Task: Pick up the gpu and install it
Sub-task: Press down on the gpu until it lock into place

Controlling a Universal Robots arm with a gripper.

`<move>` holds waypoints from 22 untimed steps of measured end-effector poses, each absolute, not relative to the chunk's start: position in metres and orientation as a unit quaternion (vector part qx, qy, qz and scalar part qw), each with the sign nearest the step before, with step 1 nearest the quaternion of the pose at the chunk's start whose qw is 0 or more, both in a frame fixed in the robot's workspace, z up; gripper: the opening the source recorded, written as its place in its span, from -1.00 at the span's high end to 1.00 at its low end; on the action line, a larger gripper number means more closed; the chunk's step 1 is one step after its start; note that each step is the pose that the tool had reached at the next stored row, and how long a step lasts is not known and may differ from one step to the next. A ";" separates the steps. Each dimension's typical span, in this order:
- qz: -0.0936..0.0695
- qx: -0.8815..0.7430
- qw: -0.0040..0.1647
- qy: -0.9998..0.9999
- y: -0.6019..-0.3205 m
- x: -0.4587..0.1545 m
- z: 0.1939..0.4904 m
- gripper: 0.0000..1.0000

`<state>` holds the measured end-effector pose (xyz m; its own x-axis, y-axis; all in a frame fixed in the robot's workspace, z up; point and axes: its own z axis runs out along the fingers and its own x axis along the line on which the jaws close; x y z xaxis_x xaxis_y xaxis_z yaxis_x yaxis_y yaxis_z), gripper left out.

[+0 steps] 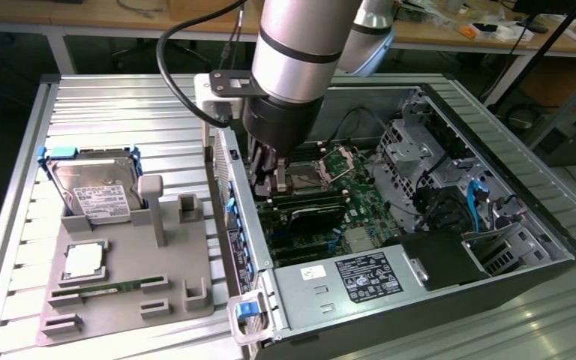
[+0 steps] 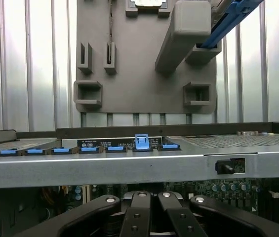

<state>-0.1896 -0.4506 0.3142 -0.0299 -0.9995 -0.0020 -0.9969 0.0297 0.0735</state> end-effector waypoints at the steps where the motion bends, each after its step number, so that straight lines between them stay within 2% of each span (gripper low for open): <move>1: -0.027 0.696 0.025 -0.717 -0.451 -0.190 0.314 0.79; 12: -0.026 0.696 0.024 -0.717 -0.451 -0.191 0.306 0.79; 16: -0.027 0.696 0.023 -0.717 -0.449 -0.182 0.319 0.79; 22: -0.027 0.696 0.023 -0.717 -0.450 -0.163 0.321 0.79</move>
